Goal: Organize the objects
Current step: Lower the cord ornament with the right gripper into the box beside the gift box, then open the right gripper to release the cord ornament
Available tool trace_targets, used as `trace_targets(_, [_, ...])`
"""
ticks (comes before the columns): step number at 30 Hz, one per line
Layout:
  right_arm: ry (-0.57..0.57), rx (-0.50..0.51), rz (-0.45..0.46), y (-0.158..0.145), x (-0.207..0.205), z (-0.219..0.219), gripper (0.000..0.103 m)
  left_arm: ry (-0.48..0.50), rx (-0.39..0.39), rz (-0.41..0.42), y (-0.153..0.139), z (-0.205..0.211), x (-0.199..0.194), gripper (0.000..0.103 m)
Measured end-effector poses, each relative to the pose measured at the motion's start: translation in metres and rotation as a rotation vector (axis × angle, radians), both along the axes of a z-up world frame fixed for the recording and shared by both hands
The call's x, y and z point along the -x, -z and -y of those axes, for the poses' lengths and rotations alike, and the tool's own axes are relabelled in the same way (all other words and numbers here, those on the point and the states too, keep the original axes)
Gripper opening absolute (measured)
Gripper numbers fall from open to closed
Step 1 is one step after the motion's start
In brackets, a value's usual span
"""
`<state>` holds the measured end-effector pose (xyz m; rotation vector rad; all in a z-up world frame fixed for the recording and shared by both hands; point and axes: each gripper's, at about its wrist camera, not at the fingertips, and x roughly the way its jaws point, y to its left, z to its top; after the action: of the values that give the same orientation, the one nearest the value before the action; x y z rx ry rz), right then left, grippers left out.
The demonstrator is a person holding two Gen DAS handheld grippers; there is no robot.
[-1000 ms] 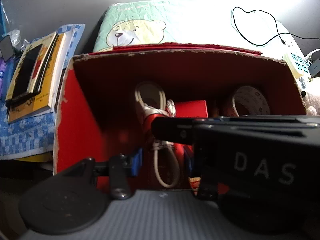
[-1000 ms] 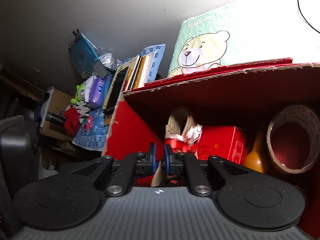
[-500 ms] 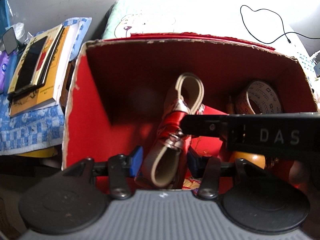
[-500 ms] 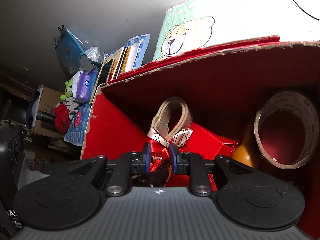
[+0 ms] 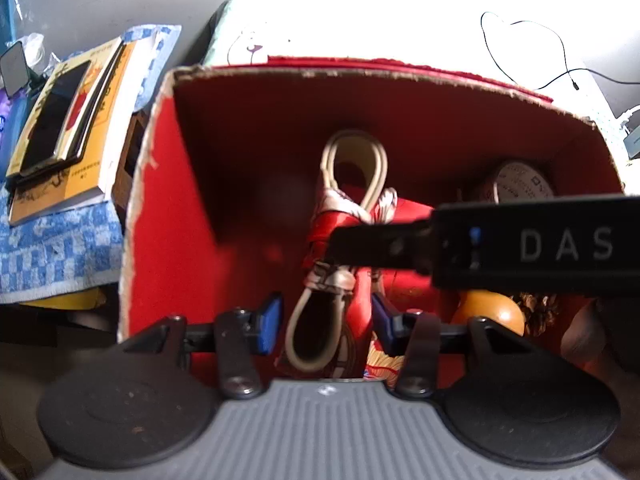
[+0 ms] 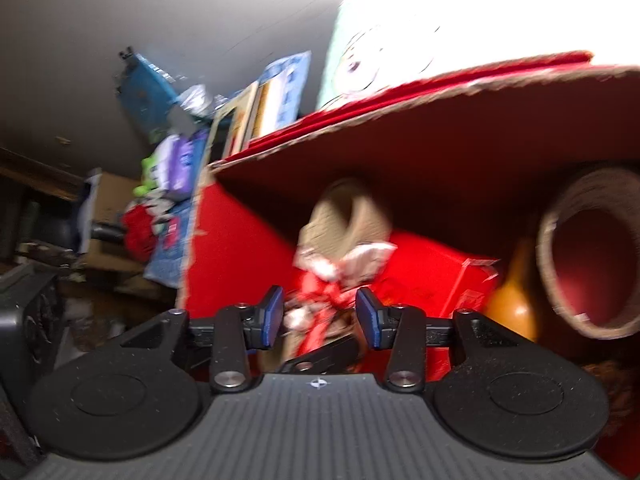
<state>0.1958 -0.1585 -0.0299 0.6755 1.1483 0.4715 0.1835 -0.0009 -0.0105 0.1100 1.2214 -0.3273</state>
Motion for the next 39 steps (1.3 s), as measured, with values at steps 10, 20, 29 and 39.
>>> trace_targets(10, [0.008, -0.136, -0.006, 0.007, -0.011, -0.002, 0.032, 0.022, 0.012, 0.038, -0.013, -0.006, 0.014, 0.048])
trace_targets(20, [-0.024, -0.02, -0.004, 0.003, -0.01, -0.015, 0.03, 0.036, 0.029, 0.08, -0.027, -0.013, 0.022, 0.05])
trace_targets(29, [0.111, 0.081, -0.081, 0.01, -0.005, -0.001, 0.023, 0.053, 0.015, 0.026, -0.005, 0.004, 0.013, 0.05])
trace_targets(39, [0.155, 0.04, -0.145, 0.02, 0.003, 0.017, 0.022, 0.051, -0.039, -0.003, 0.013, 0.011, 0.0, 0.05])
